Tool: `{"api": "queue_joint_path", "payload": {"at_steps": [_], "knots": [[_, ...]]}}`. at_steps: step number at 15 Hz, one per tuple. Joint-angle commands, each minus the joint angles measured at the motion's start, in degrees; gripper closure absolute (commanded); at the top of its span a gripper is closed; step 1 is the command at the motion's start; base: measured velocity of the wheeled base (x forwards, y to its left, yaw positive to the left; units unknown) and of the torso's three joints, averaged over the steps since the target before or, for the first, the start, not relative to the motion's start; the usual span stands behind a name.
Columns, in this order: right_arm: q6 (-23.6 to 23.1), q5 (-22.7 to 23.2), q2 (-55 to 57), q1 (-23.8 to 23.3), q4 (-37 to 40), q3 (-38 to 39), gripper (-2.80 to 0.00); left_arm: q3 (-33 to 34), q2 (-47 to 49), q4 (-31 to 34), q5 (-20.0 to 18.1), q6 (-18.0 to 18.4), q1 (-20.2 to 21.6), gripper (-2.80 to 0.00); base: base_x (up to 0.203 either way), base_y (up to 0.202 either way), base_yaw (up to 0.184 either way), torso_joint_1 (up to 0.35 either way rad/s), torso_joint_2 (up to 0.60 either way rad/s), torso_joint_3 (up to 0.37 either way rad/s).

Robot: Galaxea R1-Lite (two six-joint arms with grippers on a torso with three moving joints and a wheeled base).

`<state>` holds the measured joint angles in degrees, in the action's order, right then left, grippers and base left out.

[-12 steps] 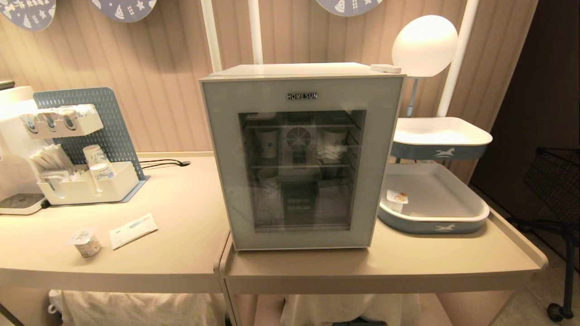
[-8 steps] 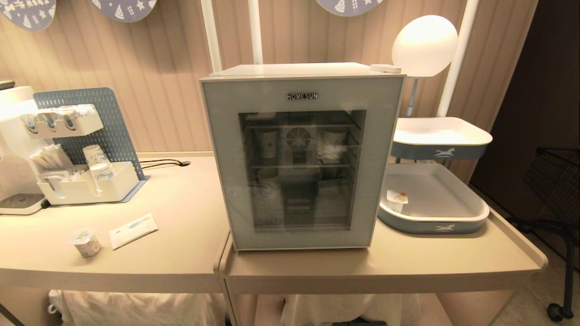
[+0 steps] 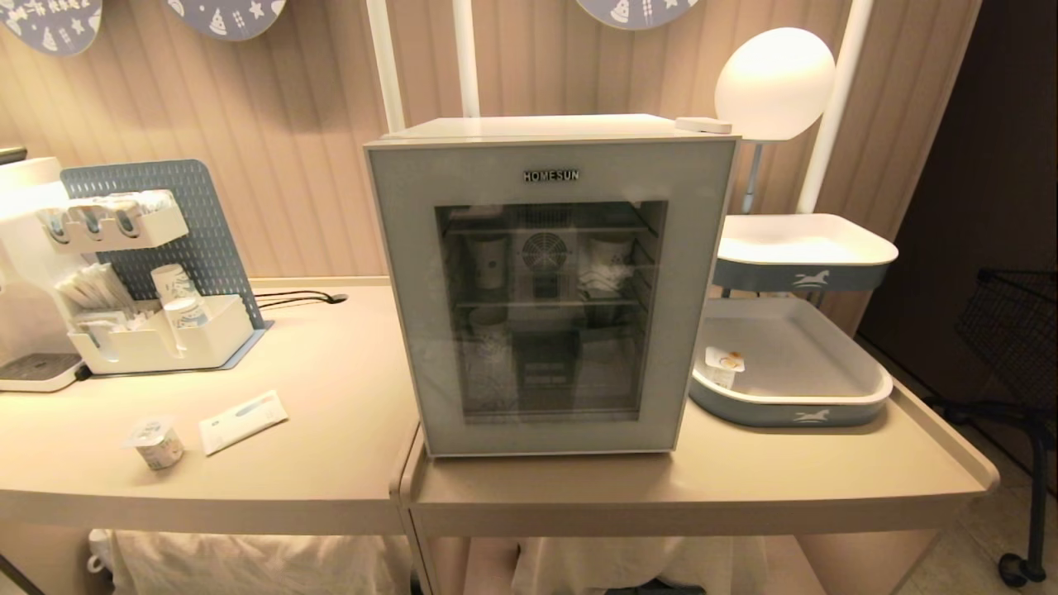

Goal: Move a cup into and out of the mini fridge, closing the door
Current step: Open the freezer door

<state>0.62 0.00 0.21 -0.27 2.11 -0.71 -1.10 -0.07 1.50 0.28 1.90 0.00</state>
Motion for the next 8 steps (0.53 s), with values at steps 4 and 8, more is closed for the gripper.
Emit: {"api": "queue_joint_path", "payload": {"at_steps": [4, 8], "knots": [[0.0, 0.0, 0.1, 0.0, 0.0, 0.0, 0.0, -21.4, 2.9, 9.6, 0.0, -1.0, 0.0, 0.0, 0.0, 0.0, 0.0, 0.0, 0.0, 0.0], [0.0, 0.0, 0.1, 0.0, 0.0, 0.0, 0.0, -36.1, 16.6, 13.7, 0.2, -5.2, -0.6, 0.0, 0.0, 0.0, 0.0, 0.0, 0.0, 0.0]]}}
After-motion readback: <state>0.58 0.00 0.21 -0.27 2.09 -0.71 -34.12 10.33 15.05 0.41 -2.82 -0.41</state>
